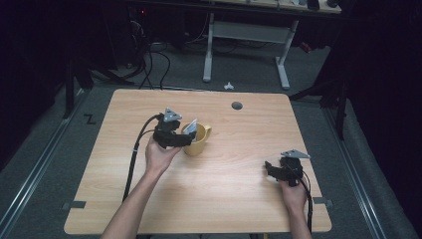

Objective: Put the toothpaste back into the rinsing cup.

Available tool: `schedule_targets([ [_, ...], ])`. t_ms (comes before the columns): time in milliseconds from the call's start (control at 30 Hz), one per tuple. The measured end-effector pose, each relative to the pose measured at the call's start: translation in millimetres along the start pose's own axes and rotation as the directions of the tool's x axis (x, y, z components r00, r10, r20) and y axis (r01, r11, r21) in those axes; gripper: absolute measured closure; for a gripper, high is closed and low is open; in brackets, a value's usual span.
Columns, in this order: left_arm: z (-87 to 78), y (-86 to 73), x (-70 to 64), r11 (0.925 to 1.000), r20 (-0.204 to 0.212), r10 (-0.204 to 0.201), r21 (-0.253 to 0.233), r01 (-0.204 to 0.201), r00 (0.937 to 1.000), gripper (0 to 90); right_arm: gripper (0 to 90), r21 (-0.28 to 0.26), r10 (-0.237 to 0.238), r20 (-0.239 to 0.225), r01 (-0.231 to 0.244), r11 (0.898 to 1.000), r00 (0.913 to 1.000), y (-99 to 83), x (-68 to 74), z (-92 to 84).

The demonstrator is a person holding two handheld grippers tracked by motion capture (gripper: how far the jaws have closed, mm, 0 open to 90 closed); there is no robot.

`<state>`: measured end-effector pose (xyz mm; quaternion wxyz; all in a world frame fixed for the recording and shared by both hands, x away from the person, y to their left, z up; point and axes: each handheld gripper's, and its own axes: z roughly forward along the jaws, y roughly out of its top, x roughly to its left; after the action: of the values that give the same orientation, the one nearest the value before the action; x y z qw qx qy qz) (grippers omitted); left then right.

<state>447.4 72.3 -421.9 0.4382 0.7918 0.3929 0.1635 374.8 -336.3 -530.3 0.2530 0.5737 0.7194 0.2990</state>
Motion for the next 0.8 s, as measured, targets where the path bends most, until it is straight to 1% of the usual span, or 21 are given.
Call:
schedule_targets([
  [200, -4.7, -0.6, 0.0, 0.9999, -0.003, 0.012, 0.001, -0.012, 0.9999, 28.2, 28.3, 0.000, 0.000, 0.000, 0.000, 1.000, 1.0000, 0.0, 0.0, 0.0],
  [400, -11.1, -1.5, 0.4, 0.9999, -0.004, 0.004, -0.014, -0.005, 1.0000, 28.5, 28.3, 0.000, 0.000, 0.000, 0.000, 1.000, 1.0000, 0.0, 0.0, 0.0],
  [567, -14.8, -3.7, 3.8, 0.9999, -0.009, -0.002, -0.015, 0.002, 1.0000, 28.8, 28.3, 0.000, 0.000, 0.000, 0.000, 1.000, 1.0000, 0.0, 0.0, 0.0],
  [700, -21.2, -6.3, 5.6, 0.9994, -0.013, -0.010, -0.032, 0.009, 0.9999, 29.1, 28.3, 0.000, 0.000, 0.000, 0.000, 1.000, 1.0000, 0.0, 0.0, 0.0],
  [800, -23.0, -7.0, 6.4, 0.9994, -0.015, -0.009, -0.032, 0.009, 0.9998, 29.2, 28.3, 0.000, 0.000, 0.000, 0.000, 1.000, 1.0000, 0.0, 0.0, 0.0],
])
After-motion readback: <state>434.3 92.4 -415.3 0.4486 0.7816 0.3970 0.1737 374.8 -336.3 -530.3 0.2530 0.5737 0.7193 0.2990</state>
